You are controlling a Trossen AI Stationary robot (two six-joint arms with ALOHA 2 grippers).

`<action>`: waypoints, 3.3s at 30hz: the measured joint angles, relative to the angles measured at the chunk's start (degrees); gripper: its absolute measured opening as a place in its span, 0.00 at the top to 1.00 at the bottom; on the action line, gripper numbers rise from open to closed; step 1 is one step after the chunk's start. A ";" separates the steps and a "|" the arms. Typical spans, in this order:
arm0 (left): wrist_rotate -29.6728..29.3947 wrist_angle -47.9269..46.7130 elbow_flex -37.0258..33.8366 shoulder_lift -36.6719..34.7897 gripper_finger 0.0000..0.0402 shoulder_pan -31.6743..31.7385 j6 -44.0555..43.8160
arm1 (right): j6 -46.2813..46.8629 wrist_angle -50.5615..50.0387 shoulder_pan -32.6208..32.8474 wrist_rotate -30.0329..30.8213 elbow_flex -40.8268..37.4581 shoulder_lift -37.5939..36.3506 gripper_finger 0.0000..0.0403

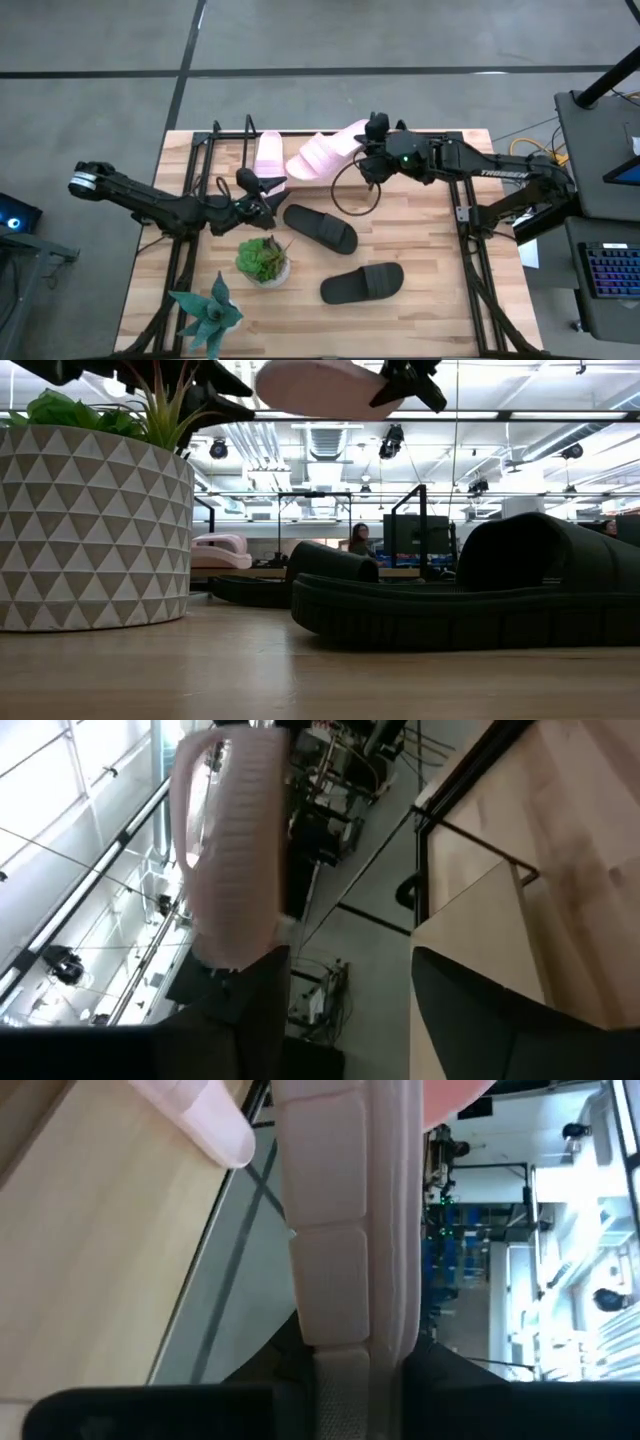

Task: Pick and place slides into the shelf
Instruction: Put the bottom pink slide on the shelf

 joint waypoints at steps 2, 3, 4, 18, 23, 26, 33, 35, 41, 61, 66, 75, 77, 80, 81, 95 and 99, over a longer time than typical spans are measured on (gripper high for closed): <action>0.10 -0.14 0.00 -0.92 0.50 -0.51 -0.01 | 0.54 0.20 -0.42 -1.79 -0.34 -0.10 0.86; 0.27 -0.18 0.00 -1.38 0.50 -0.75 0.03 | 0.56 -0.05 -0.60 -2.35 -0.56 -0.11 0.86; 0.71 -0.20 0.00 -1.95 0.50 -0.96 0.16 | 0.59 -0.08 -0.68 -2.99 -0.81 -0.04 0.86; 7.94 0.43 0.44 -6.77 0.49 -1.18 4.96 | 3.86 3.40 -2.92 -9.81 -6.89 -0.04 0.86; 8.00 0.87 2.22 -5.88 0.49 -0.70 7.71 | 2.61 6.97 -3.09 -12.60 -8.73 -0.04 0.86; 8.00 0.83 2.77 -4.72 0.49 0.48 7.82 | 2.49 8.95 -2.97 -14.53 -9.29 -0.04 0.86; 8.04 0.94 2.92 -2.13 0.49 1.23 10.30 | 2.46 9.51 -2.98 -18.59 -9.53 -0.09 0.86; 8.14 0.98 2.92 -1.63 0.49 1.24 10.57 | 2.48 10.33 -2.98 -18.69 -9.55 -0.09 0.86; 8.14 1.93 2.99 -1.10 0.49 1.45 10.61 | 2.68 10.76 -2.97 -21.57 -9.70 0.01 0.86; 4.66 -8.58 9.05 0.04 0.49 1.45 4.98 | 2.80 12.45 -3.22 -20.37 -12.35 0.08 0.86; 4.70 -12.11 12.37 2.01 0.49 1.45 3.00 | 2.47 12.38 -3.24 -16.68 -12.40 0.11 0.86; 4.78 -13.42 16.42 7.52 0.49 2.94 3.38 | 2.23 12.54 -3.22 -16.98 -12.42 0.11 0.86; 3.67 -13.51 17.39 9.08 0.49 3.69 3.48 | 2.21 12.68 -3.22 -16.98 -12.42 0.11 0.86; 2.81 -13.82 19.01 11.21 0.49 4.88 3.58 | 2.15 12.59 -3.29 -16.77 -12.46 0.11 0.86; 2.72 -13.97 19.53 11.73 0.49 5.11 3.69 | 2.16 12.66 -3.33 -16.69 -12.46 0.11 0.86; 1.77 -13.97 22.85 15.37 0.80 7.12 5.19 | 2.26 13.04 -3.42 -17.43 -12.48 -0.02 0.86; 1.77 -13.64 22.76 15.19 0.97 7.35 5.15 | 2.48 13.30 -3.42 -17.96 -12.48 -0.02 0.86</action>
